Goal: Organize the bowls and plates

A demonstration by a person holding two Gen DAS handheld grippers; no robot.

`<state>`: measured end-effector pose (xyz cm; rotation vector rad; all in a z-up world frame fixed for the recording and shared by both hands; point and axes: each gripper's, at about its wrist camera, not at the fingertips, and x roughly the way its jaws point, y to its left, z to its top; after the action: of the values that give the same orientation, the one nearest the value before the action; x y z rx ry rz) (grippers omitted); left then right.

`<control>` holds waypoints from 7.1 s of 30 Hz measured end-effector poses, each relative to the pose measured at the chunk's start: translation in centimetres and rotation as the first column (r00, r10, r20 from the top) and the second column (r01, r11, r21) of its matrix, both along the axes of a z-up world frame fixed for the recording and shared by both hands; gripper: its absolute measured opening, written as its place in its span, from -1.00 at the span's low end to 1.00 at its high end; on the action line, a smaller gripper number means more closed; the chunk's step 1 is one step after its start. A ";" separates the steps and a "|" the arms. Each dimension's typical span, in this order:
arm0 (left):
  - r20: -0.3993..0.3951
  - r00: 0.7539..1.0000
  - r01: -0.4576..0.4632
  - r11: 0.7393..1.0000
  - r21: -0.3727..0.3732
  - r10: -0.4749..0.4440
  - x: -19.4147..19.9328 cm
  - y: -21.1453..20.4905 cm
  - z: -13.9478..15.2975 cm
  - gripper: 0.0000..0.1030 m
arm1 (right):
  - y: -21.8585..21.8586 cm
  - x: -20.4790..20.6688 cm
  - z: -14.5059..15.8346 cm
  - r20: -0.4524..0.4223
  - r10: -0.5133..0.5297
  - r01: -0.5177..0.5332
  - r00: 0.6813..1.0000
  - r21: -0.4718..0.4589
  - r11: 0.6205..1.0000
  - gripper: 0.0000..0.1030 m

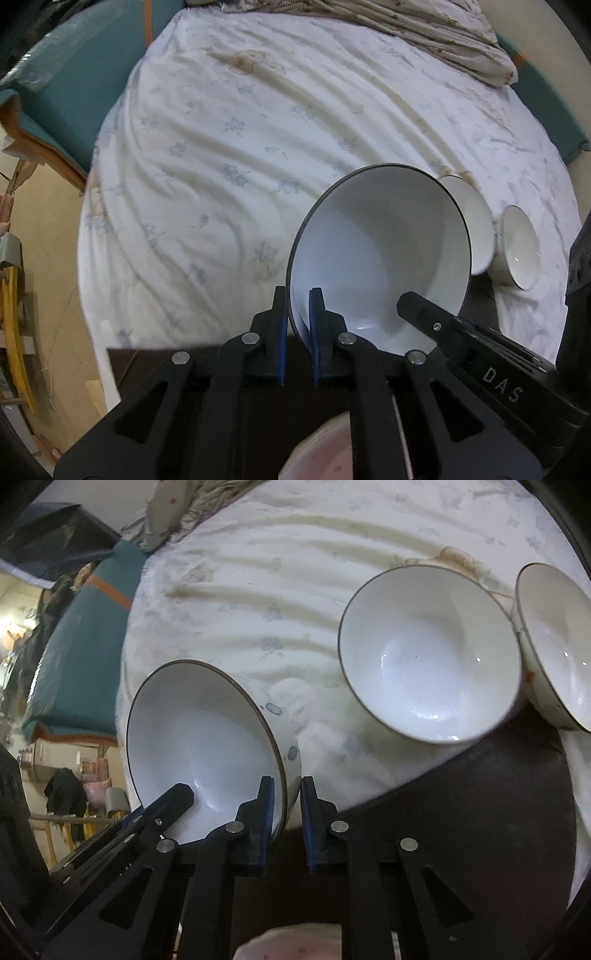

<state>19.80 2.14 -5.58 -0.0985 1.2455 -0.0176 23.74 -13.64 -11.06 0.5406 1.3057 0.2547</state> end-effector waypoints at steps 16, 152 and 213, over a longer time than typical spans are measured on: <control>0.078 0.996 0.048 0.998 -0.041 -0.045 -11.3 -1.5 6.5 -0.83 | -1.6 -10.5 7.5 0.097 0.029 -0.030 0.995 0.001 1.000 -0.71; 0.016 0.999 0.045 0.999 -0.003 -0.044 -7.6 -4.4 3.7 0.75 | -14.9 -11.6 3.0 -0.012 -0.182 0.182 0.983 0.113 0.977 0.37; -0.217 0.964 0.154 0.988 -0.019 -0.155 2.8 -10.8 -5.6 -0.77 | -12.1 -1.5 -2.3 -0.030 -0.106 0.106 0.994 0.010 0.994 -0.80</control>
<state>22.58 -8.71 -11.18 -0.0047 1.4702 -0.1470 22.23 -25.70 -13.40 0.6234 1.3000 0.1665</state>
